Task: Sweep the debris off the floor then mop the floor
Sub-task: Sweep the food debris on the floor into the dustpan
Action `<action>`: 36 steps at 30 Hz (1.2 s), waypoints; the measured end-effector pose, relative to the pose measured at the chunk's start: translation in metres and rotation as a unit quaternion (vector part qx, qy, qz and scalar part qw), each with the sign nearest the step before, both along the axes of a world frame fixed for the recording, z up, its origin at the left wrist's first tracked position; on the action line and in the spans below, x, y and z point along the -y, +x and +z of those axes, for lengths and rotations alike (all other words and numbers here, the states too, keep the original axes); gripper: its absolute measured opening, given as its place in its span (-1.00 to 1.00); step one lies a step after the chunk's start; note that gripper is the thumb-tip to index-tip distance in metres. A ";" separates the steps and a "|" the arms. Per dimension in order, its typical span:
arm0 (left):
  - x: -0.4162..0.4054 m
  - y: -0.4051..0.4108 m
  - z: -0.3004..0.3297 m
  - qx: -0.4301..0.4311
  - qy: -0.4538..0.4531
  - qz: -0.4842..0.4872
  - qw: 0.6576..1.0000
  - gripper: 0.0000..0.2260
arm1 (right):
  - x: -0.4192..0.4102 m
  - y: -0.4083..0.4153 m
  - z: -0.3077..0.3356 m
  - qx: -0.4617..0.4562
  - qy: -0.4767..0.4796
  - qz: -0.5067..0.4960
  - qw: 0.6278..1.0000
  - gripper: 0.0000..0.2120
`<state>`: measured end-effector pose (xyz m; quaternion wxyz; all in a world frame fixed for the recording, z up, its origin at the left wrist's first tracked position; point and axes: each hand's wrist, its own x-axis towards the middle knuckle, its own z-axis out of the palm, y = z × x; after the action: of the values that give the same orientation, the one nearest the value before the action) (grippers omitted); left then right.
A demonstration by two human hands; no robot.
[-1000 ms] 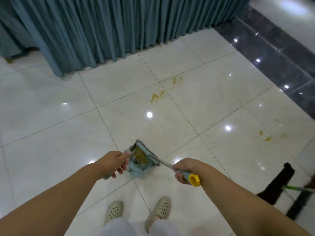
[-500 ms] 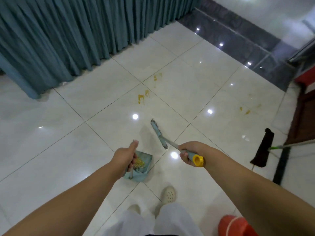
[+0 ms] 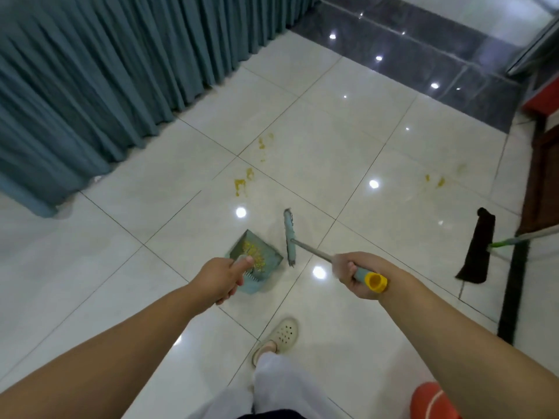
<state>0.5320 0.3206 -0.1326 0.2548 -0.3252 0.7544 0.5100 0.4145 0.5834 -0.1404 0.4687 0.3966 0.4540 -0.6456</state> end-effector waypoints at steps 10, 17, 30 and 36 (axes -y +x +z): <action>-0.026 -0.137 0.020 -0.030 -0.031 -0.132 0.990 -0.53 | -0.046 -0.075 0.013 0.019 -0.037 -0.107 0.993 -0.88; -0.073 -0.210 0.029 -0.059 -0.030 -0.224 0.972 -0.52 | -0.107 -0.097 0.022 0.016 -0.033 -0.202 0.979 -0.90; -0.161 -0.315 0.045 -0.069 -0.001 -0.464 0.883 -0.54 | -0.179 -0.060 0.059 -0.016 -0.007 -0.446 0.895 -0.86; -0.186 -0.369 0.061 -0.065 0.029 -0.560 0.825 -0.54 | -0.163 -0.049 0.084 -0.035 0.057 -0.524 0.849 -0.89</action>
<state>0.1635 0.5069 -0.0715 0.4566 0.1950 0.8063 0.3215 0.3653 0.7465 -0.0561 0.0208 0.5787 0.2311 -0.7818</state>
